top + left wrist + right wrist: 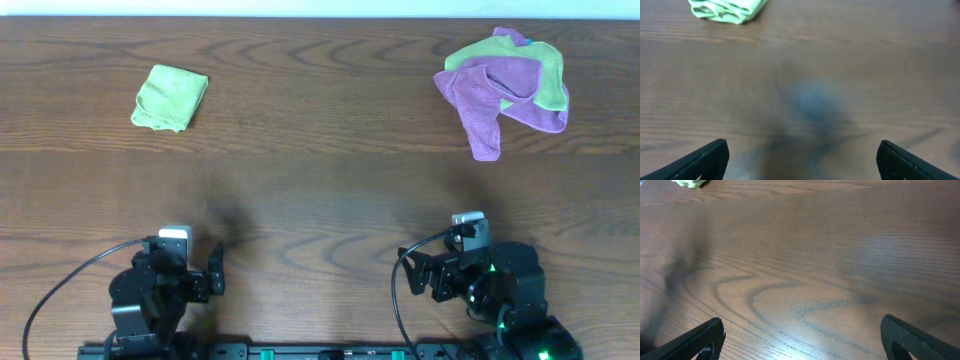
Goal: Fold the cloth
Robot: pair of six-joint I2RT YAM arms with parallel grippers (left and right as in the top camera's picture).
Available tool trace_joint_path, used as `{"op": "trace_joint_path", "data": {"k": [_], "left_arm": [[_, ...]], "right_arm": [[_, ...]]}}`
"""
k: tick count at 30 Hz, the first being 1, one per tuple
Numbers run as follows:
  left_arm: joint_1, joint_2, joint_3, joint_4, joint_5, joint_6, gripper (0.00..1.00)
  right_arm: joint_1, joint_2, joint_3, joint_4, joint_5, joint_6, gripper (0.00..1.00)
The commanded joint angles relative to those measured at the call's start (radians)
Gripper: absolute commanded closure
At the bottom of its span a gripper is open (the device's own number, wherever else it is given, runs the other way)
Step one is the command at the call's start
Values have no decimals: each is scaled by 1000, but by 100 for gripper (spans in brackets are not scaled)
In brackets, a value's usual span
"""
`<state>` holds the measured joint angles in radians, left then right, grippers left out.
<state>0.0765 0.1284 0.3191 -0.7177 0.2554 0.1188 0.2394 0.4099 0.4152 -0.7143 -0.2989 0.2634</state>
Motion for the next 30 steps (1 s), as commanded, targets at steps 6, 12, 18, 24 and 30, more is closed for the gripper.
{"op": "trace_joint_path", "data": {"k": [6,12,18,24,30], "left_arm": [[2,-69,-5,-104,-12,138,5],[1,-93,-5,-167,-37,152,5],[1,-125,-6,-218,-56,163,5],[1,-125,-6,-252,-60,164,5],[2,-125,-6,-273,-88,162,5]], "right_arm": [[-11,-6,-1,-1,-8,13,1],[-11,-6,-1,-1,-8,13,1],[-11,-6,-1,-1,-8,13,1],[-11,-6,-1,-1,-8,13,1],[-11,-6,-1,-1,-8,13,1]]}}
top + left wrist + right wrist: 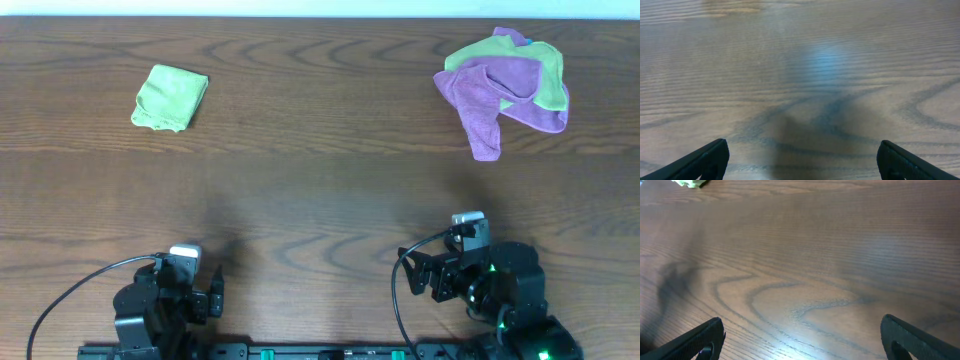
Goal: Fold the cloth
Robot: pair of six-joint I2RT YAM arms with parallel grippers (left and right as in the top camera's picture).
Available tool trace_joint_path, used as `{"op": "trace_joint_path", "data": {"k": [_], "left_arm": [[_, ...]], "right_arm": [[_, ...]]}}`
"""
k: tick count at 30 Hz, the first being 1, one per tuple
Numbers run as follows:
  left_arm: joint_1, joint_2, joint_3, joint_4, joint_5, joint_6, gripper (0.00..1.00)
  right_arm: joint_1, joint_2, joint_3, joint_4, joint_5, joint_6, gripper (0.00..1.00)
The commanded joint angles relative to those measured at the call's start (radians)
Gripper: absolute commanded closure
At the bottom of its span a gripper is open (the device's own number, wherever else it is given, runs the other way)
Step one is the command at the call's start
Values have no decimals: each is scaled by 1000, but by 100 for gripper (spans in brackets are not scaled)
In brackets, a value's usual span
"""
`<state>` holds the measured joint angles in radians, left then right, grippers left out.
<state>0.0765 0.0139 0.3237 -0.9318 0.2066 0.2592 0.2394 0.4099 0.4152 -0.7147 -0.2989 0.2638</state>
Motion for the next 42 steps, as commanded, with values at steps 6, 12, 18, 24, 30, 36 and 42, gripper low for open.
{"op": "trace_joint_path", "data": {"k": [6,12,18,24,30,36,42], "left_arm": [[2,-10,-11,-60,-115,-66,5],[2,-10,-11,-60,-109,-65,4],[2,-10,-11,-60,-109,-65,5],[2,-10,-11,-60,-109,-65,4],[2,-10,-11,-60,-109,-65,5],[2,-10,-11,-60,-109,-65,5],[2,-10,-11,-60,-109,-65,5]], "right_arm": [[-11,-6,-1,0,-8,13,1],[-11,-6,-1,-1,-8,13,1],[-11,-6,-1,-1,-8,13,1],[-11,-6,-1,-1,-8,13,1],[-11,-6,-1,-19,-4,13,1],[-32,-49,-30,-8,166,-19,1],[-80,-171,-138,34,180,-151,1]]}}
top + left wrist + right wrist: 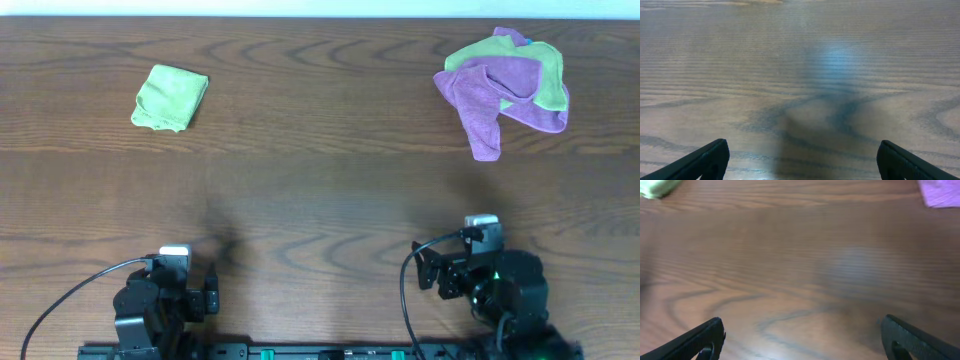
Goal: Fold the cloth
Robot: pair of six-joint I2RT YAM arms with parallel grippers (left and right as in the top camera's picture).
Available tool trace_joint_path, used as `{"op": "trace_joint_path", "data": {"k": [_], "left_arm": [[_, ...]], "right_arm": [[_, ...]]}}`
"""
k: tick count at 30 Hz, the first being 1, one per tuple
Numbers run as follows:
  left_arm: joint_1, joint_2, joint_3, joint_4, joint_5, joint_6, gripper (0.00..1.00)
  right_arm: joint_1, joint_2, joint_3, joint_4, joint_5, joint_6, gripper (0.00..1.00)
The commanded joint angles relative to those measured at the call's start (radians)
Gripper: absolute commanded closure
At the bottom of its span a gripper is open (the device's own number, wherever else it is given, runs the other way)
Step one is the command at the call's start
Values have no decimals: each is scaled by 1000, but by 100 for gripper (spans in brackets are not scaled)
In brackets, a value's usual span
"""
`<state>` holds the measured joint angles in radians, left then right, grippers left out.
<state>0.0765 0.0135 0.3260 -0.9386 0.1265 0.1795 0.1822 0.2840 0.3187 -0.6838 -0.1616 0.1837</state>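
Note:
A folded green cloth [170, 97] lies at the far left of the wooden table [320, 190]; its edge shows at the top left of the right wrist view [659, 187]. A crumpled heap of purple and green cloths [508, 85] sits at the far right, with a purple corner [941, 191] in the right wrist view. My left gripper [200, 297] rests low at the near left edge, open over bare wood [800, 160]. At the near right my right gripper [432, 275] is also open, nothing between its fingers [801, 340].
Black cables loop from both arm bases along the near edge of the table. A rail with green lights runs along the front edge between the bases.
My right arm has turned and shifted slightly right, so its view now faces further right and catches the purple cloth. The left arm drew back a little toward the near edge.
At first my left gripper stood a bit forward at the near left, the green cloth in its view. Then it had pulled back and lowered, seeing only wood. The right arm stayed still until now, when it has turned. Neither cloth has moved.

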Motion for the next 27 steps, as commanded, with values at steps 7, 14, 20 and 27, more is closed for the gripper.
{"op": "trace_joint_path", "data": {"k": [7,14,20,27], "left_arm": [[2,-10,-13,-53,-29,14,5],[2,-10,-13,-53,-29,14,4],[2,-10,-13,-53,-29,14,5],[2,-10,-13,-53,-29,14,5]], "right_arm": [[-111,-175,-137,2,45,-167,1],[-174,-229,-158,-8,46,-235,1],[-184,-258,-158,-36,58,-253,1],[-184,-279,-157,-43,60,-252,1]]}}
